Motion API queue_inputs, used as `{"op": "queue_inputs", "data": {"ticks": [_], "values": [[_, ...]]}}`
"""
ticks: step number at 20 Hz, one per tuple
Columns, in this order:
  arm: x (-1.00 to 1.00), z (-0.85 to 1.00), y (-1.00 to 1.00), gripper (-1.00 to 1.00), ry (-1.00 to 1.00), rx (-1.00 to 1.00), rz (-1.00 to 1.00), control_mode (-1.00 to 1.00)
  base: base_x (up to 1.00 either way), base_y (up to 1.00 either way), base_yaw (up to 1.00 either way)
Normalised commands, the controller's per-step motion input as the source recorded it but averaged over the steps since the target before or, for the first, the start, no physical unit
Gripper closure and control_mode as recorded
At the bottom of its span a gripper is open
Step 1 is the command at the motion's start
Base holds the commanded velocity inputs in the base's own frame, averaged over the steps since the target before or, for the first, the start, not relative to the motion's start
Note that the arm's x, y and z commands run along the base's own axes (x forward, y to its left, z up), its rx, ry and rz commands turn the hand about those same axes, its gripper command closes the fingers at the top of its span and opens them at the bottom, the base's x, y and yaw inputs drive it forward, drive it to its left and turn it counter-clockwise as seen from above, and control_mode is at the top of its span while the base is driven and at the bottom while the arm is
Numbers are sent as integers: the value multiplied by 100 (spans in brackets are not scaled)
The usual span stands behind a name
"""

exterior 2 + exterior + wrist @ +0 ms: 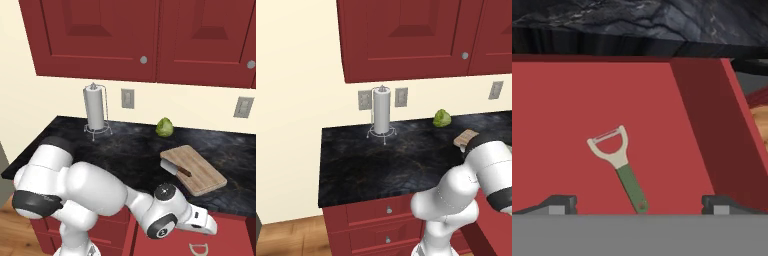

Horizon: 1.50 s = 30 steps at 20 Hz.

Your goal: Open the drawer on the right and place the cutting tools on the cutting board.

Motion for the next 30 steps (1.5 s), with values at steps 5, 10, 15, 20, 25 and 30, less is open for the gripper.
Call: {"op": "queue_inputs", "data": {"ticks": [5,10,15,20,25,30], "values": [[0,-20,-5,-100,4,5,0,-100,0,0,0],[-12,-48,-13,-100,15,0,2,-100,0,0,0],[-91,-10,-6,-100,-22,2,6,-100,0,0,0],[0,0,0,-100,0,0,0,-100,0,0,0],[1,-2,0,-100,0,0,1,-100,0,0,0],[0,-12,-7,-100,2,0,4,-100,0,0,0]]}}
